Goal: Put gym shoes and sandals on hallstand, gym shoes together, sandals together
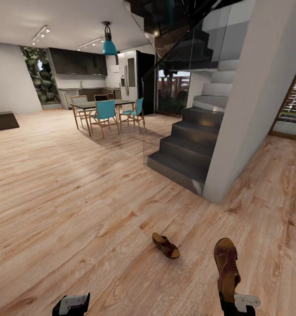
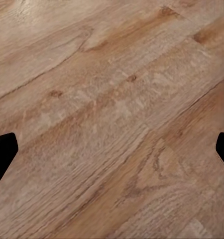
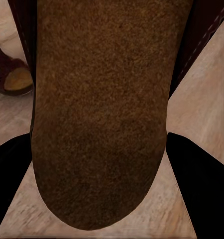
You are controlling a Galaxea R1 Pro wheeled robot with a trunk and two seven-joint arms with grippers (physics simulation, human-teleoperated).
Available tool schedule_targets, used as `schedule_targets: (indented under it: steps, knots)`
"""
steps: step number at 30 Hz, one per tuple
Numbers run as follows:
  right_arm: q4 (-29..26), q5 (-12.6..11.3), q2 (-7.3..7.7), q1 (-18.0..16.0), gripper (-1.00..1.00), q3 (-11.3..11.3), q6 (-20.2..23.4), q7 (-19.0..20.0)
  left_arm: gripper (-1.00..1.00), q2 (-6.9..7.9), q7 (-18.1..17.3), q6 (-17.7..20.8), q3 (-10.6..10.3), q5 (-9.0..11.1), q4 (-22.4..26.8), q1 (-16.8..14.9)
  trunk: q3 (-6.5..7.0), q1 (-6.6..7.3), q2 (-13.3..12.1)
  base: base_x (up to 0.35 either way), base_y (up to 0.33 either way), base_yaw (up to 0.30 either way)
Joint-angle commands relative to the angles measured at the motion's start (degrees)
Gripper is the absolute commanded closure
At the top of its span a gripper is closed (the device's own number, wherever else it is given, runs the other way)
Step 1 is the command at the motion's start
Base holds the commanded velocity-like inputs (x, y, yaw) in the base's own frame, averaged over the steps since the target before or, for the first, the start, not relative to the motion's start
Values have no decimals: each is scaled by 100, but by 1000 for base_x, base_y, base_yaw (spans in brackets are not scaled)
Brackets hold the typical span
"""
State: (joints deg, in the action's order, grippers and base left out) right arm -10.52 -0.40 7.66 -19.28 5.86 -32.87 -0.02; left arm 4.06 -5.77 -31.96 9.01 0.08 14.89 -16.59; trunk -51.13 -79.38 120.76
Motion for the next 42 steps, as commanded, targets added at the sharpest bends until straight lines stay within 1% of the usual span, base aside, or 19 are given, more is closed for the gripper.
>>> schedule_targets:
  steps: [1,9,22,34,42]
  knots:
    - [6,-4,-1,-5,100,12,-18,-1,-100,-2,-58,-12,48,1,-3,-2,-5,1,2,0,0,-258]
    - [6,-4,-1,-5,100,12,-18,-1,-100,-2,-56,-16,48,1,-3,-2,-5,1,2,39,36,-261]
    - [-6,-4,-1,-5,100,17,-18,-14,-100,-2,-56,-34,48,1,-4,-2,-5,1,2,197,188,-263]
    - [-11,-4,-1,-5,100,13,-18,-16,-100,-2,-56,-38,48,1,-4,-2,-5,1,2,9,9,-257]
    - [-1,24,12,-5,100,4,-17,16,-100,-2,-56,-37,48,1,-4,-2,-5,1,2,0,0,-65]
